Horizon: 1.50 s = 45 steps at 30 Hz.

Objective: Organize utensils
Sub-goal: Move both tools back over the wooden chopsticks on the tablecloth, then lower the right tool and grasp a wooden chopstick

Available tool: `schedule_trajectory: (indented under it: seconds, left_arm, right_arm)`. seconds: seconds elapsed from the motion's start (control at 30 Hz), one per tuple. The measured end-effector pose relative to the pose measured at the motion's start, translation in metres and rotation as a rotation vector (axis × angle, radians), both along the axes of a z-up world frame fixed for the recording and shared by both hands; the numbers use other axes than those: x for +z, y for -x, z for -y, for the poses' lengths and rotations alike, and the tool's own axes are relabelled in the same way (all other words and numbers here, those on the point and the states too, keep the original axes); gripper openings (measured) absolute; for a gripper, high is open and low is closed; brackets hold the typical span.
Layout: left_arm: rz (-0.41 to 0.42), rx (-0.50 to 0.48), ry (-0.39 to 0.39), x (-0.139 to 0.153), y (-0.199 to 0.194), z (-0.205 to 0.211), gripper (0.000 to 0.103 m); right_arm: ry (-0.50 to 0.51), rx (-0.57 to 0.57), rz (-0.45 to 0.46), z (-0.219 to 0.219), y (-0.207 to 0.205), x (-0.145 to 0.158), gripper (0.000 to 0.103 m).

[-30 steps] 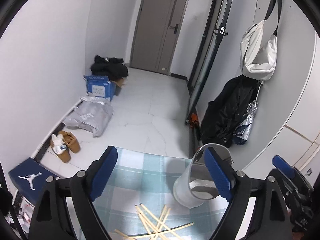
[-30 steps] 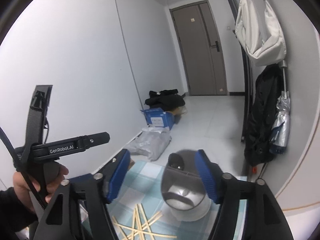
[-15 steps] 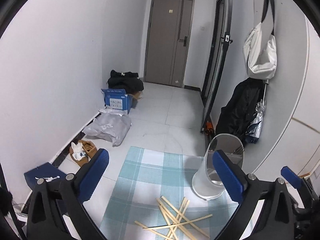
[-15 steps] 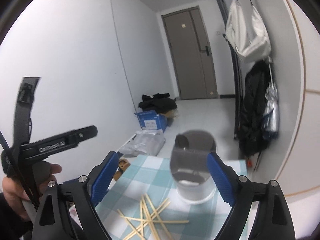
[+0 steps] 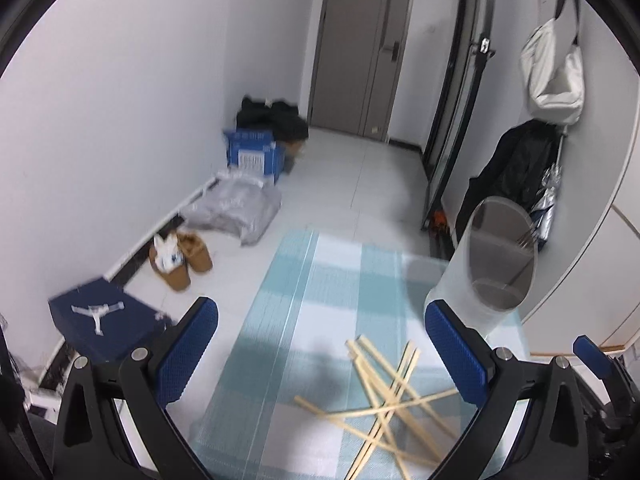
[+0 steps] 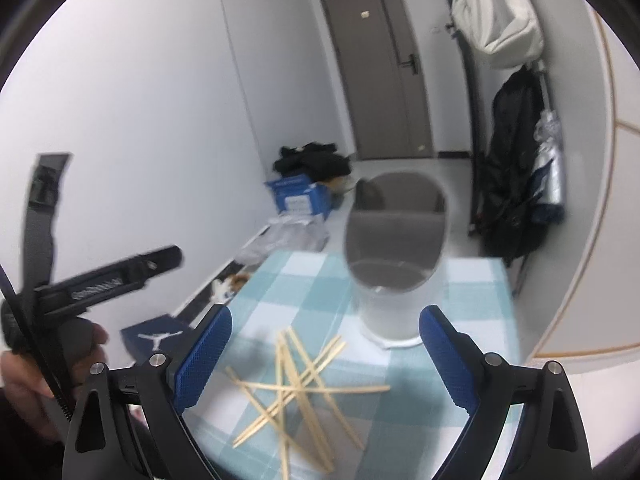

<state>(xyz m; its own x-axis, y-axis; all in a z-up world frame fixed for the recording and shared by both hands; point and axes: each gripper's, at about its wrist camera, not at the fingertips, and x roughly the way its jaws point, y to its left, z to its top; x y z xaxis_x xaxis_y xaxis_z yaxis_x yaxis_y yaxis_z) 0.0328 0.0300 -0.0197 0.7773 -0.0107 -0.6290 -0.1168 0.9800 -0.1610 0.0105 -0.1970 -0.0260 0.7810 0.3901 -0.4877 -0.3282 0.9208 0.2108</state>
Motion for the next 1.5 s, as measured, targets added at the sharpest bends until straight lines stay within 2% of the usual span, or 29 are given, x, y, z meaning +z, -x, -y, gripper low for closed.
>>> schedule_trajectory:
  seconds: [0.17,0.33,0.47,0.57,0.67,0.73,0.87,0.93,1.0,1.17,1.27,1.5]
  left_arm:
    - [-0.048,0.016,0.044,-0.015,-0.007,-0.014,0.102]
    - [-0.084,0.025,0.086,-0.019,-0.012,-0.025,0.102]
    - [-0.103,0.057,0.111,-0.020,-0.018,-0.038,0.102]
    - [-0.099,0.076,0.130,-0.017,-0.018,-0.046,0.102]
    - [-0.098,0.103,0.153,-0.018,-0.019,-0.052,0.102]
    - [-0.112,0.121,0.160,-0.020,-0.021,-0.057,0.102]
    - [-0.133,0.159,0.193,-0.023,-0.025,-0.070,0.102]
    - [-0.139,0.169,0.203,-0.024,-0.026,-0.075,0.102]
    - [-0.150,0.173,0.224,-0.027,-0.029,-0.080,0.102]
    - [-0.168,0.183,0.262,-0.031,-0.030,-0.087,0.102]
    - [-0.174,0.176,0.284,-0.032,-0.033,-0.089,0.102]
    - [-0.189,0.166,0.316,-0.033,-0.036,-0.089,0.102]
  right_arm:
    - [0.040,0.003,-0.048,-0.012,-0.010,-0.020,0.098]
    - [0.077,0.046,-0.163,-0.028,-0.028,-0.041,0.098]
    - [0.115,0.171,-0.227,-0.051,-0.037,-0.050,0.098]
    - [0.218,0.288,-0.246,-0.078,-0.039,-0.058,0.097]
    - [0.337,0.397,-0.243,-0.104,-0.041,-0.069,0.085]
    - [0.435,0.479,-0.250,-0.123,-0.045,-0.080,0.070]
    - [0.483,0.631,-0.283,-0.144,-0.053,-0.098,0.055]
    - [0.519,0.690,-0.292,-0.154,-0.057,-0.107,0.044]
    - [0.546,0.709,-0.305,-0.159,-0.062,-0.112,0.034]
    - [0.543,0.782,-0.333,-0.169,-0.069,-0.118,0.028]
    - [0.580,0.808,-0.331,-0.172,-0.067,-0.121,0.023]
    - [0.566,0.784,-0.366,-0.173,-0.080,-0.125,0.008]
